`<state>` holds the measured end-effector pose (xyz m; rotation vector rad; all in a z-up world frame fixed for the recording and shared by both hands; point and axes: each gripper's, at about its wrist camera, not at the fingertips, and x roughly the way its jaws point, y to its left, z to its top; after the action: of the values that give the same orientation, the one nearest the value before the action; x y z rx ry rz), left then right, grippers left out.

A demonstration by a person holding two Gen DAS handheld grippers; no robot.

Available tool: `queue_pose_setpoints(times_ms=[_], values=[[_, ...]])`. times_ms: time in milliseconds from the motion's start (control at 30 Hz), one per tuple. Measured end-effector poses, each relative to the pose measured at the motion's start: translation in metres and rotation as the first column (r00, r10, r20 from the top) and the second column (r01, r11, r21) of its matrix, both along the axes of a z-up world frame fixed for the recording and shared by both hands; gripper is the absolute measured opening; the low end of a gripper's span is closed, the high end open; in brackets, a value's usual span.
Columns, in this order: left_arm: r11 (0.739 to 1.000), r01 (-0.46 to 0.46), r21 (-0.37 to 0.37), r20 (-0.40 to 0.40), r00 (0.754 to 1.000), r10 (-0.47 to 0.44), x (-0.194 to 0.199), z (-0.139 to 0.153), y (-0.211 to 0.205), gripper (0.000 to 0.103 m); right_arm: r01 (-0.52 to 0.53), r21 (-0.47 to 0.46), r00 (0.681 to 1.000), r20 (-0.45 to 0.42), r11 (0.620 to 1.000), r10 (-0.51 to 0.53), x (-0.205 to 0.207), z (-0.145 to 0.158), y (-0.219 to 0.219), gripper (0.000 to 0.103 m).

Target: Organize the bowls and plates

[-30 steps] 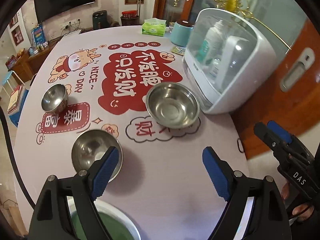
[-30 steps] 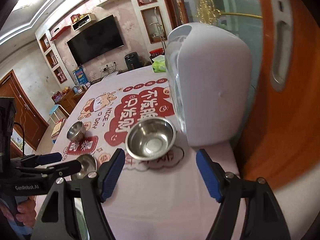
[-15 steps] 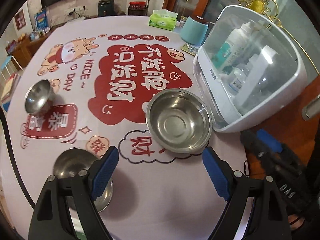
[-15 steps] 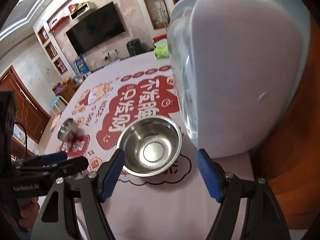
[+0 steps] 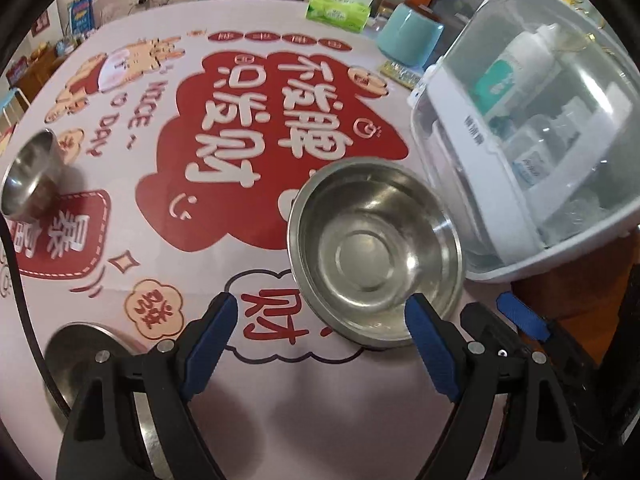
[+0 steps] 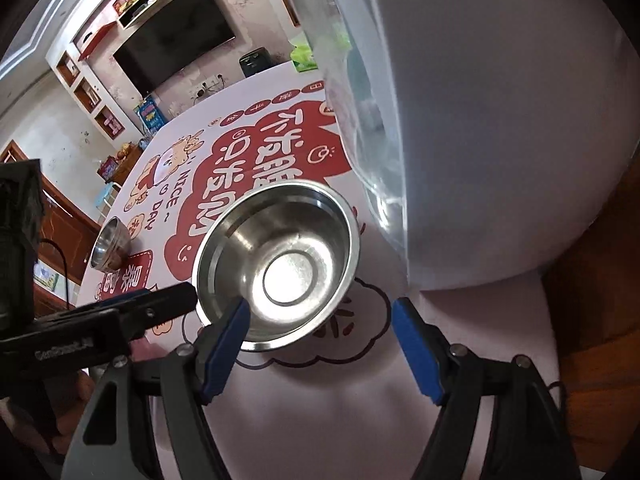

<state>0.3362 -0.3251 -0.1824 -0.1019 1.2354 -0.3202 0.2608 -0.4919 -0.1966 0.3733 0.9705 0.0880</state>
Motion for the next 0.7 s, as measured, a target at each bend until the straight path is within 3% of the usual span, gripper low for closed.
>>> queue_pose_setpoints(times_ms=[267,367,600,633,700], values=[[0.996,-0.074,-0.059,-0.092,0.993,0.068,0.012,-0.031,0.006,0.083,-0.01,0.008,1.0,0.001,1.0,0.01,0.008,-0.019,0.006,0.073],[0.994,-0.088,-0.071,-0.096,0.992,0.081,0.015,-0.035,0.008,0.081,-0.01,0.002,1.0,0.006,1.0,0.01,0.009,-0.023,0.007,0.066],[0.989,-0.115,-0.095,-0.125,0.987,0.103,0.018,-0.043,0.01,0.051,-0.001,0.001,1.0,-0.002,1.0,0.001,0.01,-0.03,0.006,0.038],[0.988,-0.116,-0.098,-0.129,0.986,0.103,0.018,-0.045,0.009,0.043,0.001,0.005,1.0,0.004,1.0,-0.001,0.009,-0.03,0.005,0.037],[0.988,-0.117,-0.102,-0.138,0.985,0.102,0.018,-0.047,0.009,0.038,0.001,0.006,1.0,0.01,1.0,-0.002,0.008,-0.028,0.004,0.031]])
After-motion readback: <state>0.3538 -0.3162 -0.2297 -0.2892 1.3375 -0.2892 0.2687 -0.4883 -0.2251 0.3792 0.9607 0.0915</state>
